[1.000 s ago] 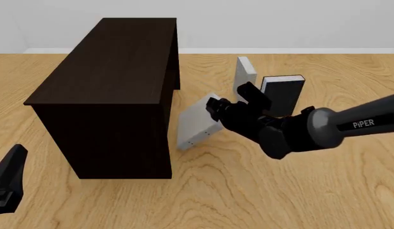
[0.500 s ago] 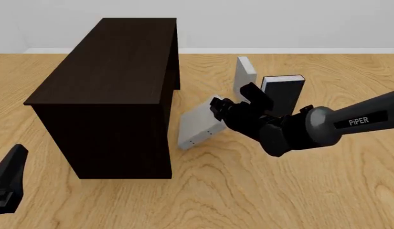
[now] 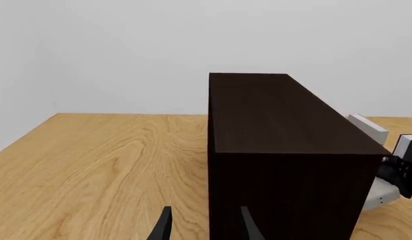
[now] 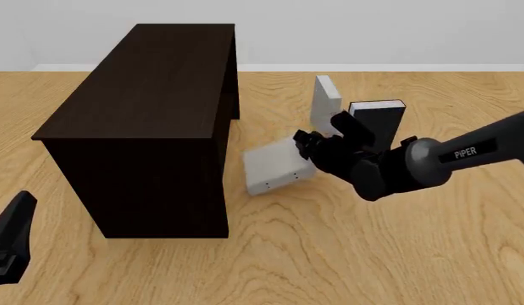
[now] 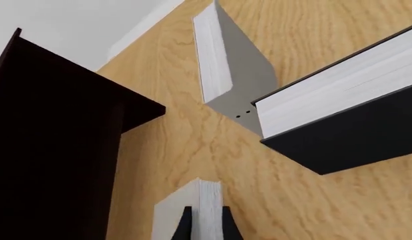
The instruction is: Pick up the book on the right and place it under the cabinet shelf.
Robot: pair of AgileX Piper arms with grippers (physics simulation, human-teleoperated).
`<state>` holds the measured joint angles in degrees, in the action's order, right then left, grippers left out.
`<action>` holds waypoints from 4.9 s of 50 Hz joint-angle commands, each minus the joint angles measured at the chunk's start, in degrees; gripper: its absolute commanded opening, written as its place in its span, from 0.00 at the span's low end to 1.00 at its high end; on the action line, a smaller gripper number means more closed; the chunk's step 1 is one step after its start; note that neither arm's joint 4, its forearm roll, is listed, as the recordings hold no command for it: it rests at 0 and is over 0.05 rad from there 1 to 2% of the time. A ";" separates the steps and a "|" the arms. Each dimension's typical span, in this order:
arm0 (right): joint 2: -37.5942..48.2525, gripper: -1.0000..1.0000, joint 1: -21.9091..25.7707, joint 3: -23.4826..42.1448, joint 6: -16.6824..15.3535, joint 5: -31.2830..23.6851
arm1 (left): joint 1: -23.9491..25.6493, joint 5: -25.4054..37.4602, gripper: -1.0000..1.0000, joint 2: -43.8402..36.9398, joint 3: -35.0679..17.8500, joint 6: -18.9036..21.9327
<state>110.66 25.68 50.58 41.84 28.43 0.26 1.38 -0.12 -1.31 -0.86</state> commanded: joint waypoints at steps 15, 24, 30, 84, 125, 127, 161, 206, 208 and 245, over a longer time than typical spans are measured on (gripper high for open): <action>2.50 1.00 1.73 -3.18 -0.96 -0.86 | 0.17 -0.12 1.00 0.07 0.05 0.00; -2.57 1.00 2.00 -5.22 -3.30 -3.59 | 0.12 -0.56 1.00 0.07 0.45 -0.06; -8.29 1.00 1.94 -6.65 -5.59 -6.97 | 0.20 -0.89 1.00 0.07 0.79 -0.02; -39.22 1.00 -2.26 -5.31 -31.37 -38.60 | -0.96 -1.28 1.00 0.07 0.55 1.49; -35.81 1.00 -2.86 0.98 -35.09 -47.85 | -0.12 -0.78 1.00 -0.49 1.19 3.86; -35.82 1.00 -2.85 1.19 -35.28 -48.12 | -0.19 -0.80 1.00 -0.53 1.13 3.73; -25.69 1.00 -7.50 17.86 -42.91 -63.34 | 0.73 -0.58 1.00 -0.19 1.24 4.30; -12.09 1.00 -12.09 21.57 -32.74 -59.38 | 0.89 -0.62 1.00 0.08 0.45 4.17; -11.46 1.00 -12.59 21.71 -33.52 -59.17 | 0.90 -0.90 1.00 0.08 0.74 4.24; -3.27 1.00 -13.11 28.62 -38.89 -63.98 | 0.81 -0.76 1.00 0.08 0.25 4.49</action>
<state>105.79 11.92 78.58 2.80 -35.45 1.06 0.50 -0.04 -0.90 3.56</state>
